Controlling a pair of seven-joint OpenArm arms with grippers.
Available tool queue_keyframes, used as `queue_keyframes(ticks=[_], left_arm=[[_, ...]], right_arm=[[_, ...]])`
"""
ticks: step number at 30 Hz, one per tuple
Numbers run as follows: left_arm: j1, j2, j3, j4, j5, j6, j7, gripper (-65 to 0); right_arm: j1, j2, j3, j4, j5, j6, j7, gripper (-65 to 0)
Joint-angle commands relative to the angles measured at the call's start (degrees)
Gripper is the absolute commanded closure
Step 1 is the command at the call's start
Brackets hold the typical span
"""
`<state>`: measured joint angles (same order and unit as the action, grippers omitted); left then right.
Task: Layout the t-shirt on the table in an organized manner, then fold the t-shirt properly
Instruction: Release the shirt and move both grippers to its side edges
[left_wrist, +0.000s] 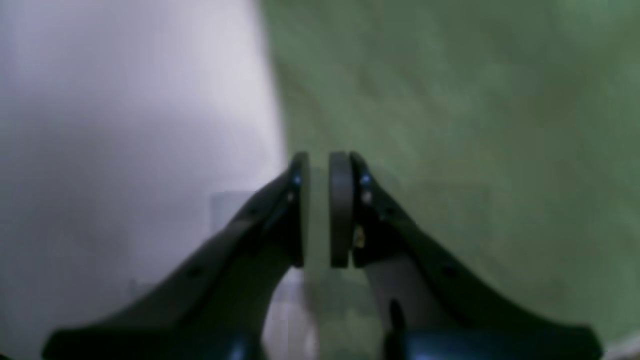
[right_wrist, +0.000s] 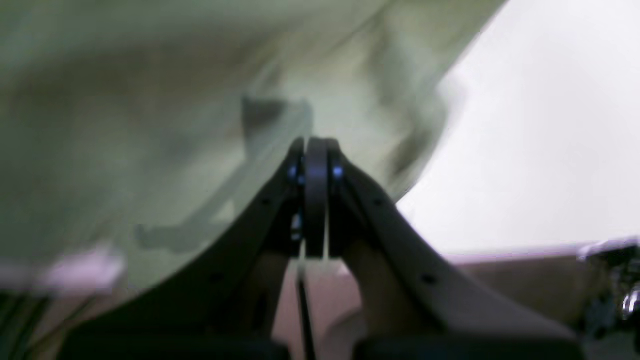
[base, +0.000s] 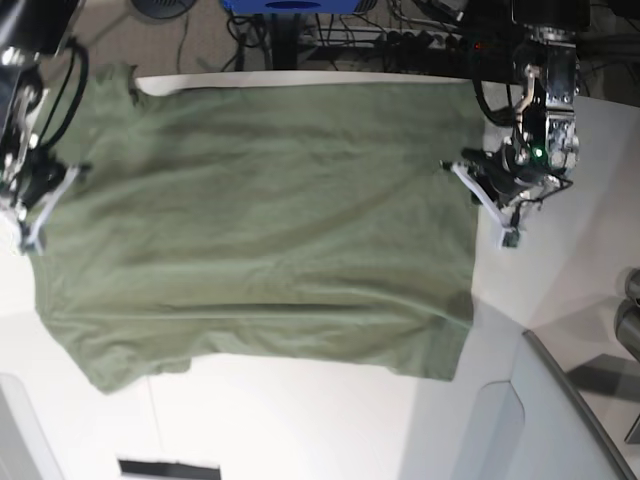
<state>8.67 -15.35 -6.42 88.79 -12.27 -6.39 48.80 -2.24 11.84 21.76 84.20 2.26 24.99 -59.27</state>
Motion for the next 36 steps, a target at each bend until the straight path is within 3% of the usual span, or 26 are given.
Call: queue_keyframes(ticks=[1, 7, 14, 18, 25, 29, 33, 36], left_arm=[[-2.2, -0.2, 0.0, -1.6, -0.7, -0.2, -0.5, -7.6], [-9.9, 1.3, 0.0, -12.3, -0.7, -0.2, -0.8, -7.6], [-12.3, 1.4, 0.4, -19.0, -0.7, 0.0, -0.9, -7.6], [-16.4, 1.4, 0.4, -24.8, -0.6, 0.0, -1.7, -7.6], [-26.2, 1.5, 3.5, -39.5, -0.6, 0.0, -9.4, -7.6], [-31.6, 1.5, 6.5, -47.5, -0.7, 0.0, -15.0, -7.6], [-36.5, 2.7, 6.5, -54.0, -0.7, 0.0, -19.6, -7.6], [-40.0, 3.6, 6.6, -58.9, -0.6, 0.0, -23.6, -7.6]], right_arm=[[2.9, 1.5, 0.2, -4.1, 0.2, -0.3, 2.6, 0.0], [14.9, 7.2, -7.0, -26.6, 0.2, -0.2, 14.1, 0.0], [17.2, 6.4, -9.9, -33.2, 0.3, -0.3, 15.4, 0.0], [19.5, 6.1, -10.1, -38.9, 0.3, -0.5, 20.0, 0.0], [29.8, 6.5, -10.5, -56.0, 0.2, -0.5, 33.8, 0.0], [35.3, 6.6, -15.2, -61.6, 0.2, -0.8, 38.4, 0.0], [36.6, 7.5, -17.9, -62.4, 0.2, -6.8, 43.0, 0.0], [37.6, 7.9, -19.9, -62.6, 0.2, -8.2, 46.1, 0.0]])
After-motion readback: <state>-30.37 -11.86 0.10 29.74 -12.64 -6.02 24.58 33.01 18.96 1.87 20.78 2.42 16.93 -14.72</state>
